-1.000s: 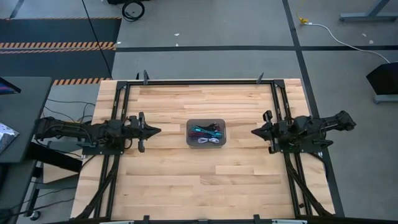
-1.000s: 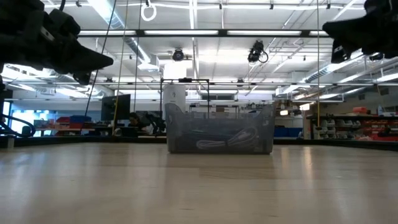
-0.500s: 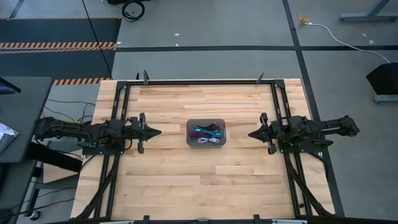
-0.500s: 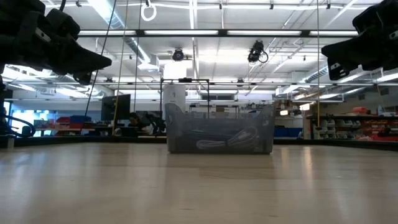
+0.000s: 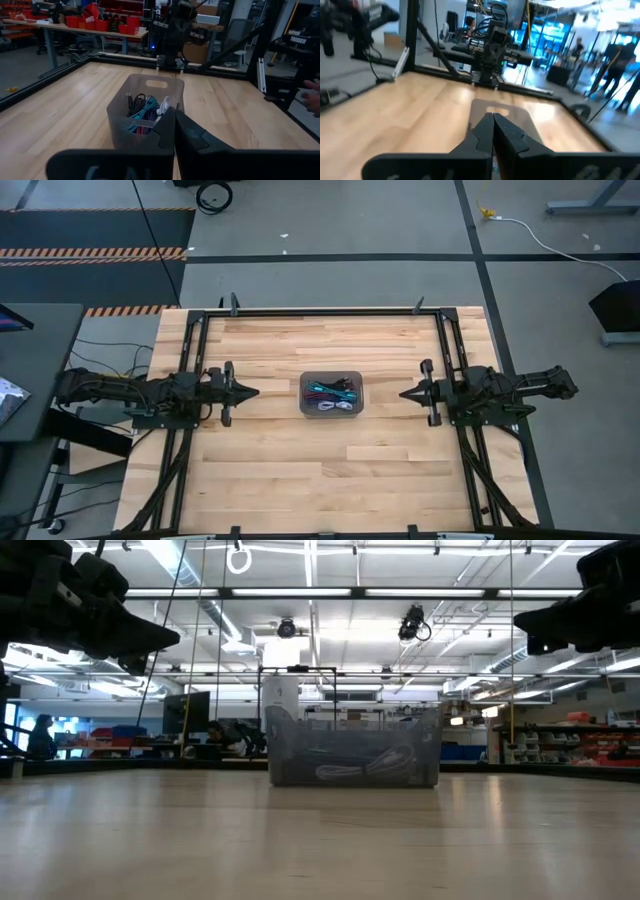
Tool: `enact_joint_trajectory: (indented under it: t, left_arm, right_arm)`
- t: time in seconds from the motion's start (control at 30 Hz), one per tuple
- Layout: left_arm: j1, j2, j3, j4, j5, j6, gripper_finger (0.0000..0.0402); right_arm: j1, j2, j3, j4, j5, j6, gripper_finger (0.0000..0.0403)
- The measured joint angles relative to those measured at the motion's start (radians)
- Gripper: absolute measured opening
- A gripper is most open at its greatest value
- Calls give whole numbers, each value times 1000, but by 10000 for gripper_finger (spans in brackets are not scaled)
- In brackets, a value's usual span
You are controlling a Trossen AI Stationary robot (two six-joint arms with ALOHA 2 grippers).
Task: Pick and place USB-C Cables
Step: Return to Home Position
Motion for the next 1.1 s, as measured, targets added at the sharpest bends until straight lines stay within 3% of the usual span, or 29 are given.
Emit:
enact_joint_trajectory:
  t: [0.1,0.53,1.1]
  left_arm:
    - [0,0,0,0,0,0,5]
    - [0,0,0,-1,0,0,5]
    - [0,0,0,-1,0,0,5]
  right_arm:
    - [0,0,0,1,2,-77,15]
    - [0,0,0,5,3,14,15]
    - [0,0,0,5,3,15,16]
